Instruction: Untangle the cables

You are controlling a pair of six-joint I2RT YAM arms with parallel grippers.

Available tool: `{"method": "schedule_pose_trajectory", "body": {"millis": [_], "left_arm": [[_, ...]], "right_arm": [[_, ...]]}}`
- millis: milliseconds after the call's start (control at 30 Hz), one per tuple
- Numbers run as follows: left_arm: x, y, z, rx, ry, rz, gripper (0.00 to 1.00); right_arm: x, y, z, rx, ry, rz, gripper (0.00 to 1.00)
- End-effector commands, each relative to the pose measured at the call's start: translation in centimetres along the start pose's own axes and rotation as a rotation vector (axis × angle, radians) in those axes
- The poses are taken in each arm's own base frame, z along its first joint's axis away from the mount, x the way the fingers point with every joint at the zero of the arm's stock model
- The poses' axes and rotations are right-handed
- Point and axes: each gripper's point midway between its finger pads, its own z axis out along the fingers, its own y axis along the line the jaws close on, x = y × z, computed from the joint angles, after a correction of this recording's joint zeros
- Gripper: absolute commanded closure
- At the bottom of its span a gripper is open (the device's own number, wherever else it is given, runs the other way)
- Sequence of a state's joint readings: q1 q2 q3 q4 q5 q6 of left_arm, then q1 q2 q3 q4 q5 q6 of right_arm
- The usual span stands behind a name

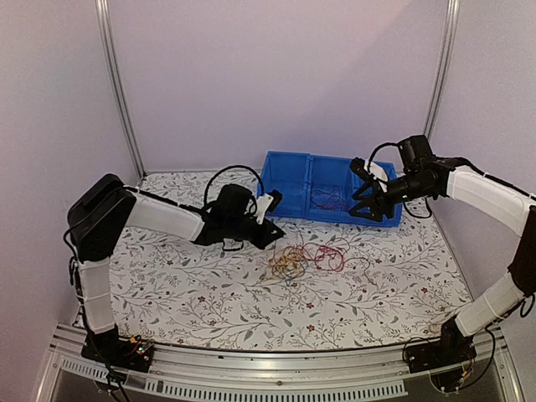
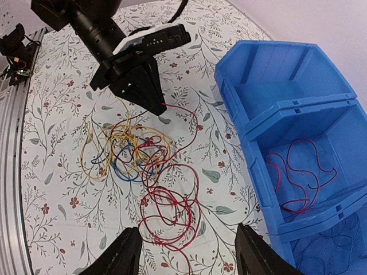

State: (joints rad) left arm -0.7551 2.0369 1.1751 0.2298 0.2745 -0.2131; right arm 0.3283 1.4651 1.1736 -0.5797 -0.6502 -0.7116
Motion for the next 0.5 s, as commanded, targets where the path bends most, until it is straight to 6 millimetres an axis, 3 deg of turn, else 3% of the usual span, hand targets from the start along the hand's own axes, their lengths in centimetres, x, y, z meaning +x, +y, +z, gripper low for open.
{"method": "schedule_pose_trajectory", "body": {"millis": [0, 133, 233, 467], "left_arm": [[-8.7, -8.2, -5.0, 0.112, -0.329, 0.239, 1.00], [-9.7, -12.3, -7.2, 0.168, -0.404, 0.296, 1.00], [-9.8, -14.7, -8.1, 0.208, -0.424, 0.316, 1.00], [-9.3, -16.8, -8.7, 0.247, -0.436, 0.339, 1.00]], "right_arm": [[-2.6, 0.1, 0.3, -0.071, -0.056, 0.009, 0.39], [-3.8, 0.3, 1.6, -0.112, -0.063, 0.038, 0.36], [-4.5, 1.9, 2.6, -0.178, -0.056, 0.026, 0.33], [-4.5, 4.9, 4.7, -0.277, -0.024, -0.006, 0.33]]}}
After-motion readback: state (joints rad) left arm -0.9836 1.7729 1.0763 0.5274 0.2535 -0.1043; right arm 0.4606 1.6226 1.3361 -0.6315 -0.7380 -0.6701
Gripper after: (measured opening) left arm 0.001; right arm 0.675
